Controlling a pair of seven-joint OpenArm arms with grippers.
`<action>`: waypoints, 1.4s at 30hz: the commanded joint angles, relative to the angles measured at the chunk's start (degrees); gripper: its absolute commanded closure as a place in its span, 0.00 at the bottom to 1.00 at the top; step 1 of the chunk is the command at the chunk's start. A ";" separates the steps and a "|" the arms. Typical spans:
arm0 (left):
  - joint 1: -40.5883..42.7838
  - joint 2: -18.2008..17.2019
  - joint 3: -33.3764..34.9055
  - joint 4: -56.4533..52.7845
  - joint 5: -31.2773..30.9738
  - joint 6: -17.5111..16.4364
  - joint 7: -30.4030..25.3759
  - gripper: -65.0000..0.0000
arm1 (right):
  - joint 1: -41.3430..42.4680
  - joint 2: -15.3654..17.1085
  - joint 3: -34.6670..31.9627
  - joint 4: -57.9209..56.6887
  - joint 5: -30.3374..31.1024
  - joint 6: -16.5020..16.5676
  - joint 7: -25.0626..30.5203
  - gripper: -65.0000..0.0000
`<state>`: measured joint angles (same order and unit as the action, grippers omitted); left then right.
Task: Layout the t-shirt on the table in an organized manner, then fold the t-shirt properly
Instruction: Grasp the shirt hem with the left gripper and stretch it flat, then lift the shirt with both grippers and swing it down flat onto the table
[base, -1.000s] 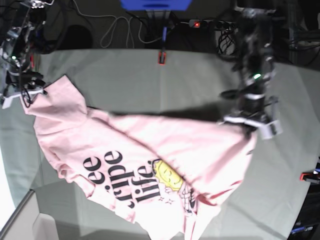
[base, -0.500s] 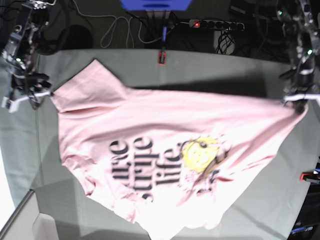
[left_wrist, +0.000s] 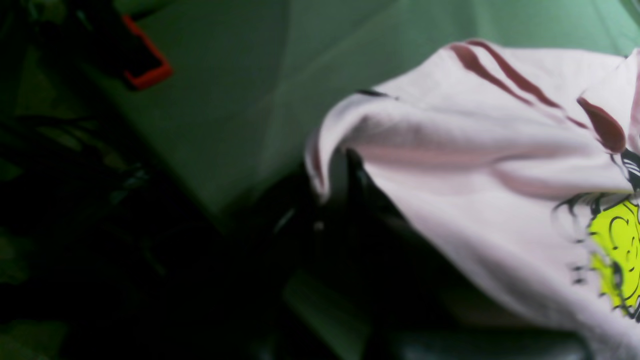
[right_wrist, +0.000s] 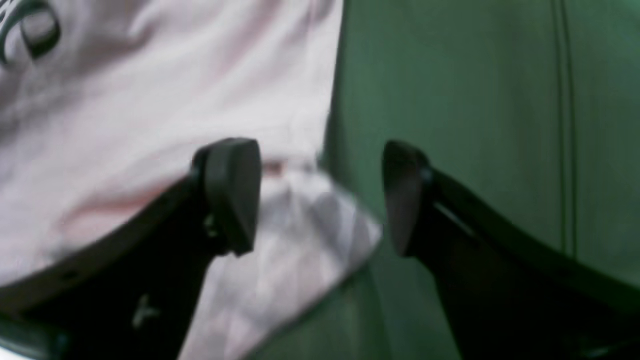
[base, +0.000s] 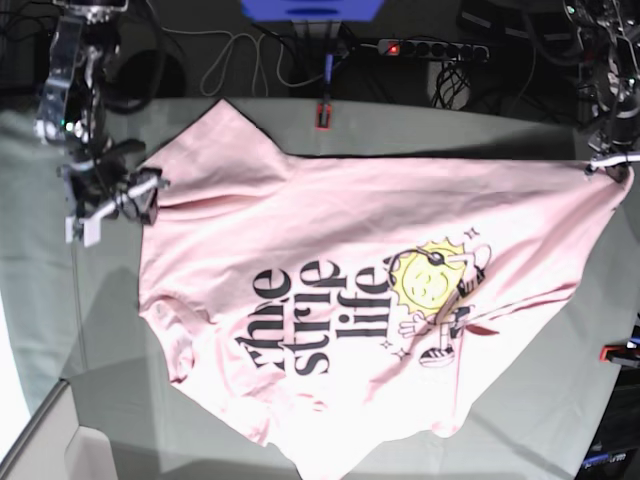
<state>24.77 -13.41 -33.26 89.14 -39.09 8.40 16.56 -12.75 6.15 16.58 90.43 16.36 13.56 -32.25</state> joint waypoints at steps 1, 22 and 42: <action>-0.03 -0.70 -0.20 0.83 0.01 0.17 -1.30 1.00 | 0.84 0.48 0.17 0.42 0.30 0.72 1.17 0.39; -0.56 -0.52 -0.02 0.75 0.54 0.17 -1.30 1.00 | 4.27 0.40 -7.66 -9.95 0.30 0.90 1.35 0.40; -0.73 -0.44 -0.37 6.20 0.45 0.26 -1.30 1.00 | -6.02 1.45 -0.53 13.44 0.48 9.43 1.35 1.00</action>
<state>24.27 -12.67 -33.12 94.13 -38.83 8.82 17.12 -18.98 7.07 15.79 103.13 16.49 22.63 -32.32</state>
